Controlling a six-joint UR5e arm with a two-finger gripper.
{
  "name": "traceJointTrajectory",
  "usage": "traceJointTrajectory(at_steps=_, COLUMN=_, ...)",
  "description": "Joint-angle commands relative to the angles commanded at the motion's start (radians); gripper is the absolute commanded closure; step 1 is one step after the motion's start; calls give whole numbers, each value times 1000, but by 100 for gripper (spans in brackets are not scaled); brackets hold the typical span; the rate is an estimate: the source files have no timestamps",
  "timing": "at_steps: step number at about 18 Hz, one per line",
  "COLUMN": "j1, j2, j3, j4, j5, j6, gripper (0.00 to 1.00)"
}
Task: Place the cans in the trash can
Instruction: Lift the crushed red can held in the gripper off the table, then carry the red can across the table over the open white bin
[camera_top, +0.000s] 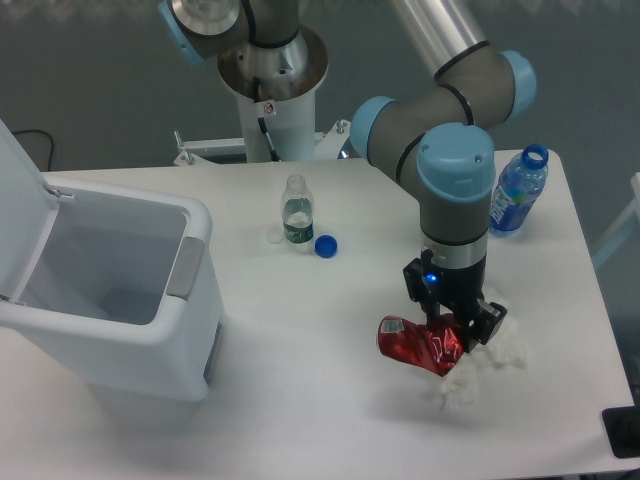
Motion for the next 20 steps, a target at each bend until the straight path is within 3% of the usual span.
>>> traceJointTrajectory(at_steps=11, j1=9, j2=34, j3=28, j4=-2, j5=-8, j6=-60, gripper=45)
traceJointTrajectory(at_steps=16, j1=12, j2=74, j3=46, j4=-27, j5=-90, j6=-277, gripper=45)
traceJointTrajectory(at_steps=20, j1=18, j2=162, j3=46, j4=-61, j5=-147, j6=-466, gripper=45)
